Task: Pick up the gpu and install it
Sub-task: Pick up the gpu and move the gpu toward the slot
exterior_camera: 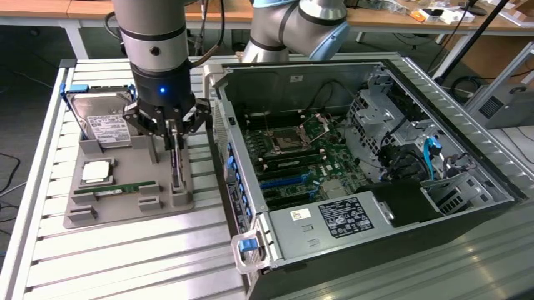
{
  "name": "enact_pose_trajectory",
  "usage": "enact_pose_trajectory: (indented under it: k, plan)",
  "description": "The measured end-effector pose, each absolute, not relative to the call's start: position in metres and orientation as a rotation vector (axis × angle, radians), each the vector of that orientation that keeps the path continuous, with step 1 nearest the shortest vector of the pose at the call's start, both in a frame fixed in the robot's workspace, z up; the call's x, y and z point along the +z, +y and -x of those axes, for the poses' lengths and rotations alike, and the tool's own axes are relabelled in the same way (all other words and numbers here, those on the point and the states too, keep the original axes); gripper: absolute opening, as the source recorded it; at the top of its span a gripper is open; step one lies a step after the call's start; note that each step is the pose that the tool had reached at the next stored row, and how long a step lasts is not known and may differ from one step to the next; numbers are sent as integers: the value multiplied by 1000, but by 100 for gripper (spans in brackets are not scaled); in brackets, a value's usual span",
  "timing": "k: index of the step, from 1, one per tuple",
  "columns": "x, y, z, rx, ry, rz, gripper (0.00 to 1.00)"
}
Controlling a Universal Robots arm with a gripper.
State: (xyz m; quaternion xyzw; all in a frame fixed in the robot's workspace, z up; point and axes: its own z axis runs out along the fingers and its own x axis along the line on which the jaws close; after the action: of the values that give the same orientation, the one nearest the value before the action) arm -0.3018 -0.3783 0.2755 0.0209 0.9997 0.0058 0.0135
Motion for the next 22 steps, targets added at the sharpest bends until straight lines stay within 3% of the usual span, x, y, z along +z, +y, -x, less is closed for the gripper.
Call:
enact_pose_trajectory:
  k: [22]
  plan:
    - [294, -378, 302, 18, 3114, -65, 27]
